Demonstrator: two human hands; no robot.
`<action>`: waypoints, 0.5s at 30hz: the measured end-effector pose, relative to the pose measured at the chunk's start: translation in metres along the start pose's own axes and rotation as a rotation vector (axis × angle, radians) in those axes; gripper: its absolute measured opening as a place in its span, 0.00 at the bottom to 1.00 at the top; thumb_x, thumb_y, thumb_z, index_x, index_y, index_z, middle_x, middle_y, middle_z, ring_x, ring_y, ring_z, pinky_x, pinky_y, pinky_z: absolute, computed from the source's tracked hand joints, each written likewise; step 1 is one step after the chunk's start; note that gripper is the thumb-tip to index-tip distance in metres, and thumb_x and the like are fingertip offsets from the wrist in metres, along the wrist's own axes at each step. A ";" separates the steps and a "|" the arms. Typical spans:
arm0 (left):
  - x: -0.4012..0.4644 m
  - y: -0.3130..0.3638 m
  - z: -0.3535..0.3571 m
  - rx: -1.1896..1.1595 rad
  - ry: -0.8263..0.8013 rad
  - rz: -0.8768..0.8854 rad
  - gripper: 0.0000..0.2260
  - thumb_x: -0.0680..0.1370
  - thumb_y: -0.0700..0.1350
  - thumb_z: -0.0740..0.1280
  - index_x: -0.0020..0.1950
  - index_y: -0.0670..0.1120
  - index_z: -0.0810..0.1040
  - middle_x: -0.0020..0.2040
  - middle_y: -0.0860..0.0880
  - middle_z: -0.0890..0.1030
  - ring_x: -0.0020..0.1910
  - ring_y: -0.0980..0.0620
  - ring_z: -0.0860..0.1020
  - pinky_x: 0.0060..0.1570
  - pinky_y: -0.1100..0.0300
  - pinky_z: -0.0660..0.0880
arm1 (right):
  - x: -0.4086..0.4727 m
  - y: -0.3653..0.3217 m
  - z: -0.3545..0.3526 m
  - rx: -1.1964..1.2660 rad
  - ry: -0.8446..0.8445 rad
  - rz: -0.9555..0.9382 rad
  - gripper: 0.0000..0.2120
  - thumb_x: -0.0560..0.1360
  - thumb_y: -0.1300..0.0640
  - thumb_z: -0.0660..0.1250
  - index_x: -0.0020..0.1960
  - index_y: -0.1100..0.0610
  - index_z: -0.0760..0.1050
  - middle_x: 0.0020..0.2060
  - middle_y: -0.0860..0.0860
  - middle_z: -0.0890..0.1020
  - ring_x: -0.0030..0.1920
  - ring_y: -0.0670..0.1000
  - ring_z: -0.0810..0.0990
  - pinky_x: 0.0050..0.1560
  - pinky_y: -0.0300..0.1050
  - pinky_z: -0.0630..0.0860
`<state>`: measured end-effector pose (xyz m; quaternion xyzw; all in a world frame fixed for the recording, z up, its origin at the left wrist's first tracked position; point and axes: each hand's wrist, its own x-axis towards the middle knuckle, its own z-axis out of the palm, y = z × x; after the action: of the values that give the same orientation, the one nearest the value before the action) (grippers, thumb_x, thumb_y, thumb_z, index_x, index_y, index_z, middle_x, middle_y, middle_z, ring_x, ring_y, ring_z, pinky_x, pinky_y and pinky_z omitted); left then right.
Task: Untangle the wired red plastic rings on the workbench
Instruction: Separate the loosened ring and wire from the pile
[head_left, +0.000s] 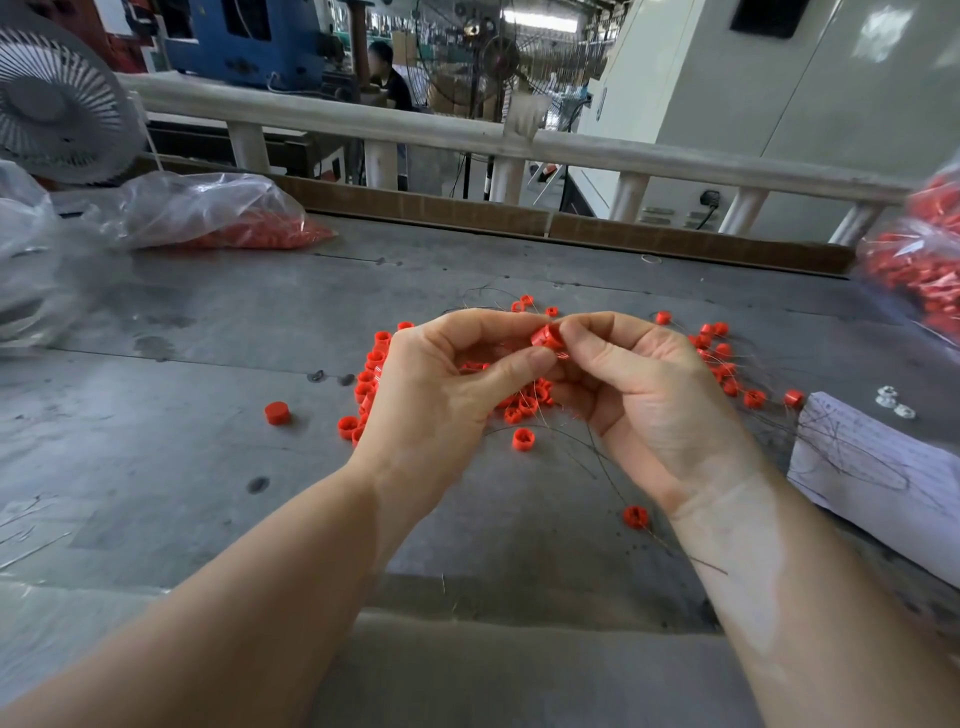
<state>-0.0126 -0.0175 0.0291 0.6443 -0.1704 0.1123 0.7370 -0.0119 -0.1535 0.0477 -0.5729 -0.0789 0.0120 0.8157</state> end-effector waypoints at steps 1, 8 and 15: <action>0.000 0.000 0.000 0.022 0.007 -0.002 0.12 0.64 0.45 0.73 0.46 0.47 0.83 0.43 0.41 0.84 0.45 0.42 0.82 0.47 0.55 0.80 | 0.000 0.000 0.000 -0.004 -0.003 -0.001 0.03 0.65 0.59 0.67 0.36 0.59 0.78 0.30 0.52 0.83 0.29 0.45 0.81 0.28 0.34 0.76; 0.001 0.003 0.000 0.035 -0.001 -0.008 0.11 0.64 0.48 0.73 0.46 0.53 0.85 0.47 0.33 0.79 0.48 0.34 0.77 0.52 0.47 0.77 | 0.000 -0.001 -0.001 -0.024 -0.028 0.047 0.05 0.65 0.57 0.67 0.34 0.56 0.81 0.31 0.52 0.83 0.31 0.46 0.81 0.30 0.36 0.78; 0.001 0.001 -0.001 0.011 -0.032 -0.022 0.11 0.65 0.48 0.73 0.47 0.52 0.85 0.48 0.35 0.80 0.49 0.32 0.78 0.52 0.44 0.78 | -0.001 -0.003 0.000 0.004 -0.008 -0.011 0.03 0.64 0.60 0.68 0.36 0.59 0.78 0.30 0.52 0.82 0.29 0.45 0.81 0.28 0.34 0.75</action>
<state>-0.0116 -0.0162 0.0300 0.6518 -0.1743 0.0950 0.7319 -0.0129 -0.1547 0.0499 -0.5706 -0.0853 0.0097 0.8167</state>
